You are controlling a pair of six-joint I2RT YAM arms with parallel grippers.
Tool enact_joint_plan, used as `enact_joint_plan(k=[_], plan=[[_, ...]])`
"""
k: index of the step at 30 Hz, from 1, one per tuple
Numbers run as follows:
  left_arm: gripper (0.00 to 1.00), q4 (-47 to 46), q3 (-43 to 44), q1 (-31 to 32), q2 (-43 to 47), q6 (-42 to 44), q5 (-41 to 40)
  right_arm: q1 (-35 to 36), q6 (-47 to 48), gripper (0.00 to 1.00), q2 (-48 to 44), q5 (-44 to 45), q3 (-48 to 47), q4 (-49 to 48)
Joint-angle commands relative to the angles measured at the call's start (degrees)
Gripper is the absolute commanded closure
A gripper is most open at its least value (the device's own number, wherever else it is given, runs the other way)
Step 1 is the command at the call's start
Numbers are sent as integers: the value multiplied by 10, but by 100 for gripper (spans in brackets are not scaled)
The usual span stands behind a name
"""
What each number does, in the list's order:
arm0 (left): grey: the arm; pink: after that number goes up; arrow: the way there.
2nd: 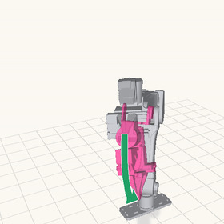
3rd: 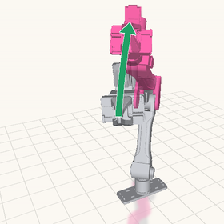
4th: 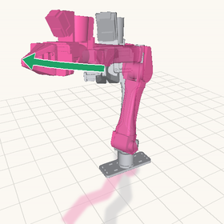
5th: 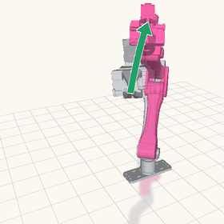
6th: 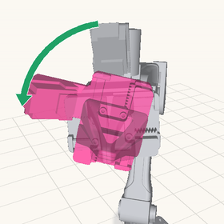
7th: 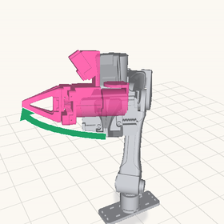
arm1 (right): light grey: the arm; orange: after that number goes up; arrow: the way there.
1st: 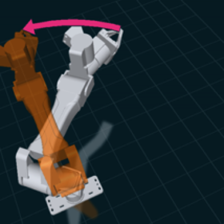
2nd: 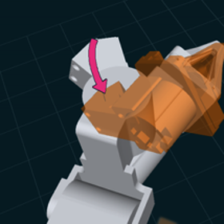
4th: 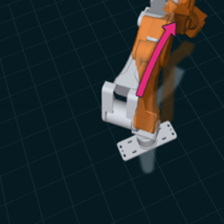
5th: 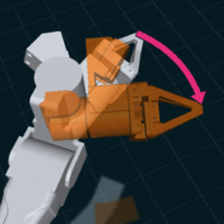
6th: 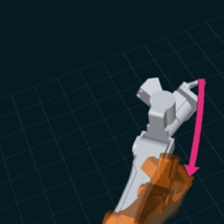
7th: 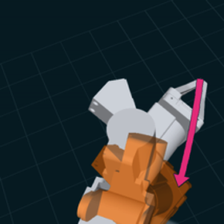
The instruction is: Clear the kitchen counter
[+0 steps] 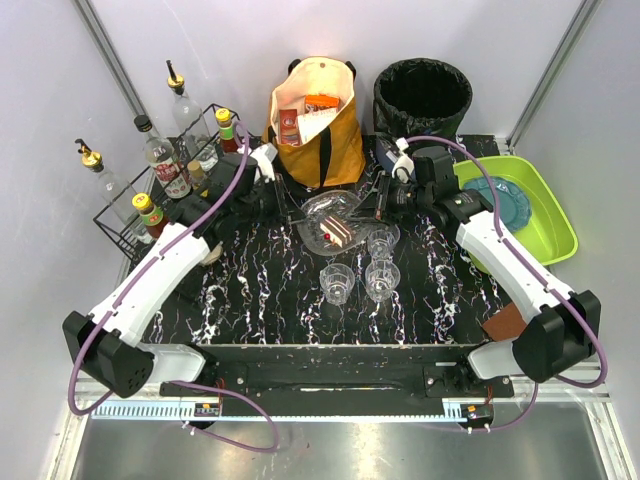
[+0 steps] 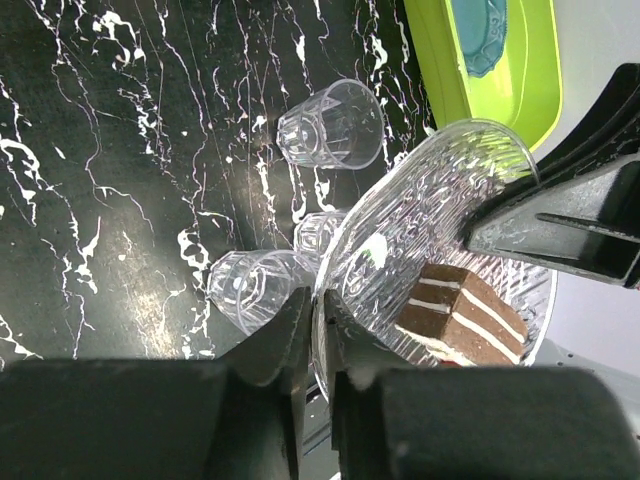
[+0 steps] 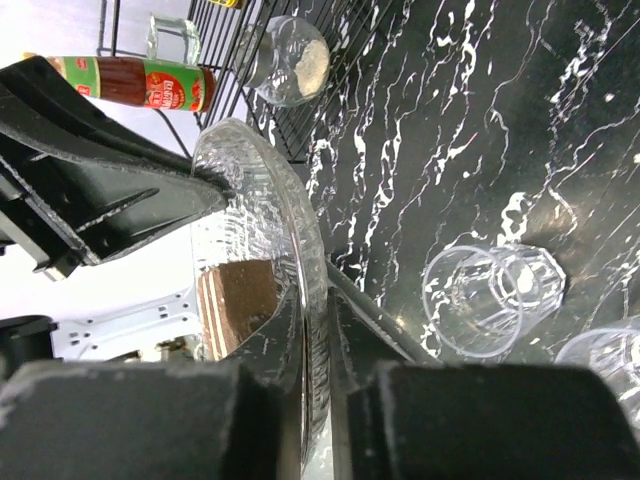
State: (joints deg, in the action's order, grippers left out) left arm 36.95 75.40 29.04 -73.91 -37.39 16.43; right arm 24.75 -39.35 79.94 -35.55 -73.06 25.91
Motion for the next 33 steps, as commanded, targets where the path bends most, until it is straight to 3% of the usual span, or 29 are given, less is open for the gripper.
enact_joint_plan(k=[1,2,9,16,21,26,33], plan=[[76,-43,39,-6,-1,-7,17,6,-19,96,2,-2,-2,-33],[68,-43,41,-6,-2,-3,16,6,-25,100,4,-1,-4,-36],[1,-33,50,-11,7,13,-21,5,-44,100,3,34,-30,-51],[1,-18,41,-14,67,40,-192,-8,-59,100,36,92,-104,-45],[1,-27,30,-14,122,64,-265,-47,-64,100,68,108,-166,-33],[1,-44,4,-14,171,79,-282,-109,-71,100,114,123,-249,-4],[1,7,28,-14,158,122,-249,-212,-91,100,203,206,-414,36]])
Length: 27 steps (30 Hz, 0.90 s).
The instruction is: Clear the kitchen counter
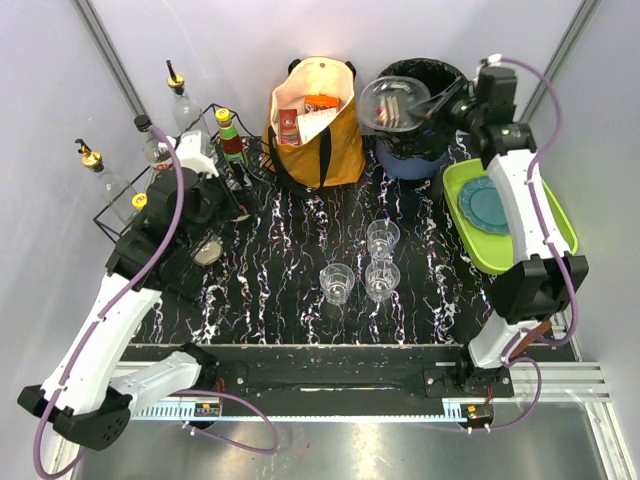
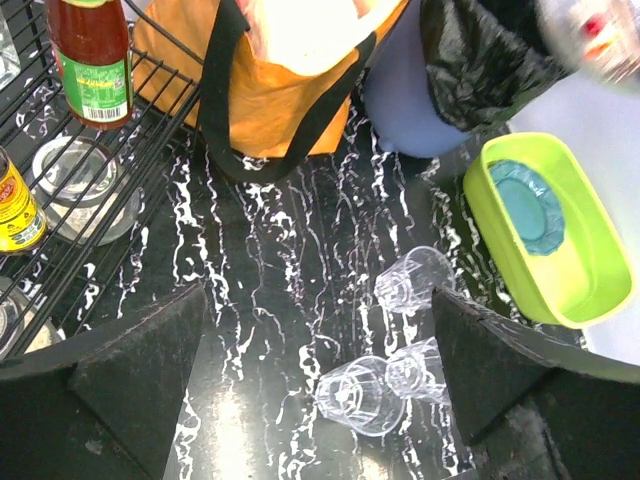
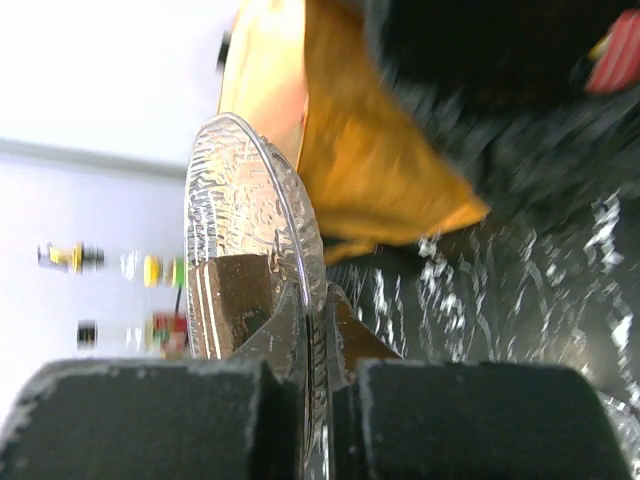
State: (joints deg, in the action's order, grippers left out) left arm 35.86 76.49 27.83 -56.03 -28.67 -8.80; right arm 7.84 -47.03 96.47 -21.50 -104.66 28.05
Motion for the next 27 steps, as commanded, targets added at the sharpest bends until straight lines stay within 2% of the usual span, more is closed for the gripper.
enact_joint_plan(k=[1,6,10,13,18,22,27], plan=[[1,22,19,-3,-23,38,6,-50,-8,100,63,92,-132,33],[1,28,17,-2,-33,41,21,-63,56,100,170,195,-308,123],[1,47,23,-2,-52,42,20,-60,147,100,233,275,-396,118],[1,55,17,-2,-57,37,20,-60,214,100,252,351,-402,86],[1,55,12,-2,-63,34,21,-52,324,100,268,413,-372,-19],[1,55,14,-2,-71,53,19,-18,465,100,278,428,-371,-80],[1,61,11,-3,-82,56,16,16,624,100,307,499,-369,-143]])
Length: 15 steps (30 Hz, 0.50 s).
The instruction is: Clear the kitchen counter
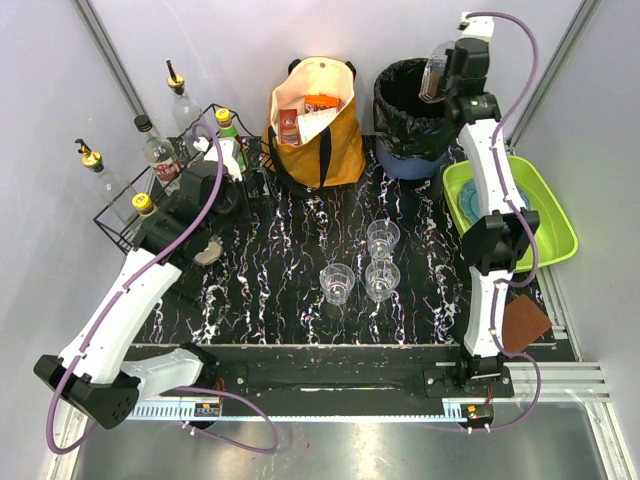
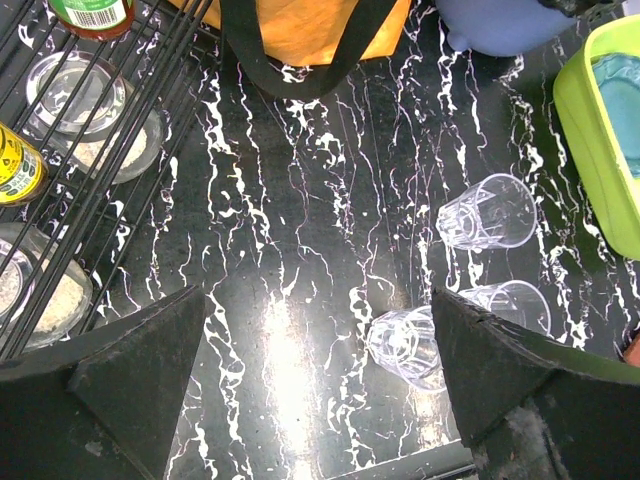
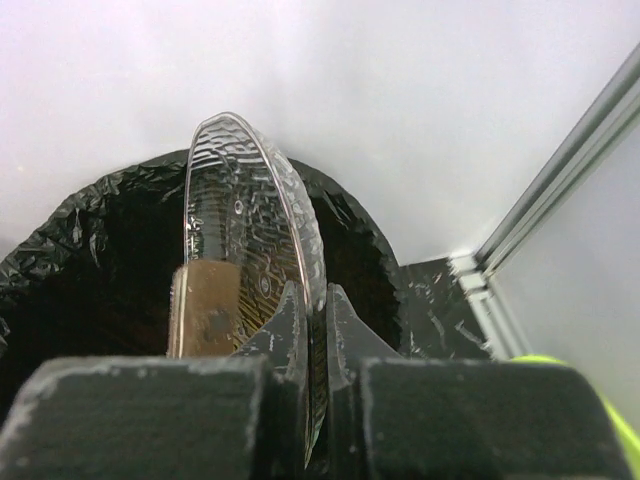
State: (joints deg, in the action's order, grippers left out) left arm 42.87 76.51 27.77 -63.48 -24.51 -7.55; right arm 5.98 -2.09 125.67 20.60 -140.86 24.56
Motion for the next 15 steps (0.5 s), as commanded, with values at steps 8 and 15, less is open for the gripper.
enact_joint_plan(k=[8,15], plan=[[1,-8,2,-3,-5,15,3,70,334,100,32,191,15,-223],[1,-9,4,-3,-8,16,10,75,315,100,10,219,-16,-200]])
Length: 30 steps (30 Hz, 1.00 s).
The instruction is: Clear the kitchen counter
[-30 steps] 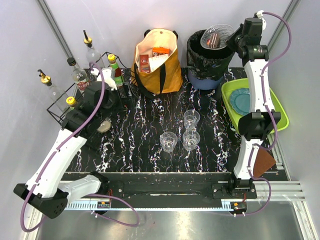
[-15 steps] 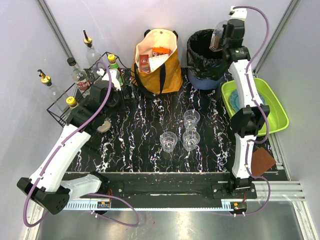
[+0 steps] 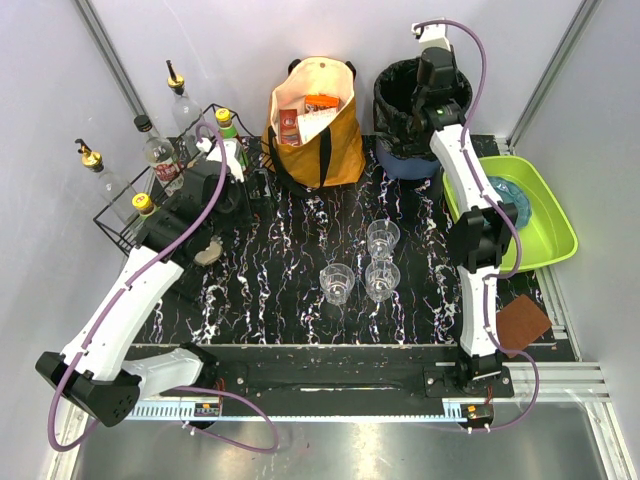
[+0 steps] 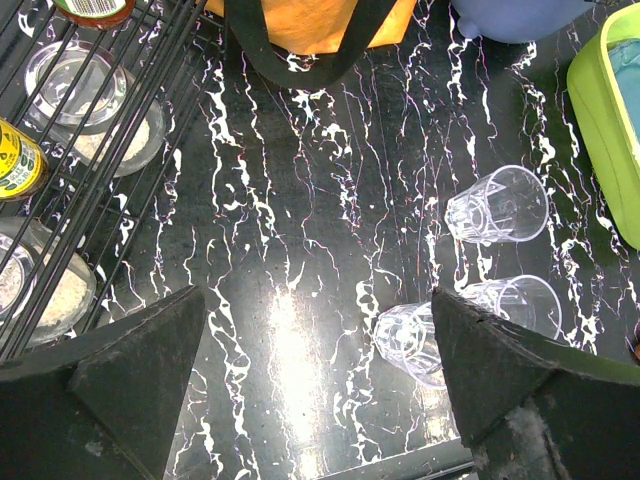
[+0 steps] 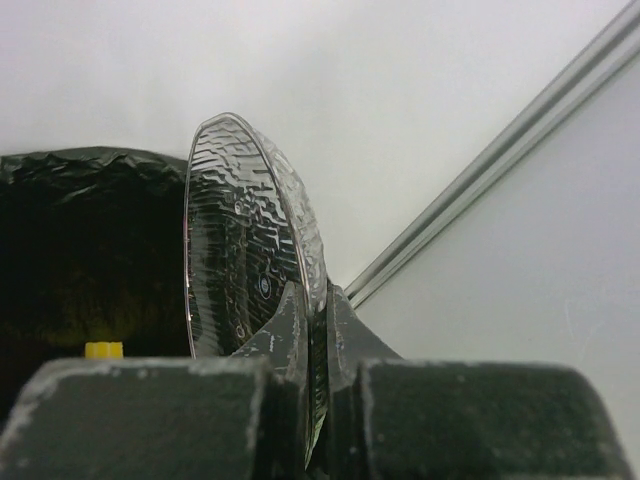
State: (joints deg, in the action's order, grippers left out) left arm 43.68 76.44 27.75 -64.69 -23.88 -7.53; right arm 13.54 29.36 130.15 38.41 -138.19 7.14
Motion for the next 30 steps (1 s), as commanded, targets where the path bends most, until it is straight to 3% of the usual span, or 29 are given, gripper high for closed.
enact_joint_plan(k=[1,8,12,14,19,22,30], plan=[[1,-17,5,-2,4,9,10,-2,-17,100,-41,43,-52,-12],[1,-39,-16,-3,25,23,39,-36,-182,100,-87,51,-120,148],[1,-54,-27,-2,40,27,52,-76,-290,100,-152,15,-97,256],[1,-56,-25,-2,39,29,57,-108,-389,100,-199,-10,-20,299],[1,-76,-31,-3,39,28,90,-170,-504,100,-342,-79,259,243],[1,-83,-33,-3,39,23,105,-211,-562,100,-405,-121,380,232],[1,-87,-39,-3,36,24,132,-308,-679,100,-477,-290,599,177]])
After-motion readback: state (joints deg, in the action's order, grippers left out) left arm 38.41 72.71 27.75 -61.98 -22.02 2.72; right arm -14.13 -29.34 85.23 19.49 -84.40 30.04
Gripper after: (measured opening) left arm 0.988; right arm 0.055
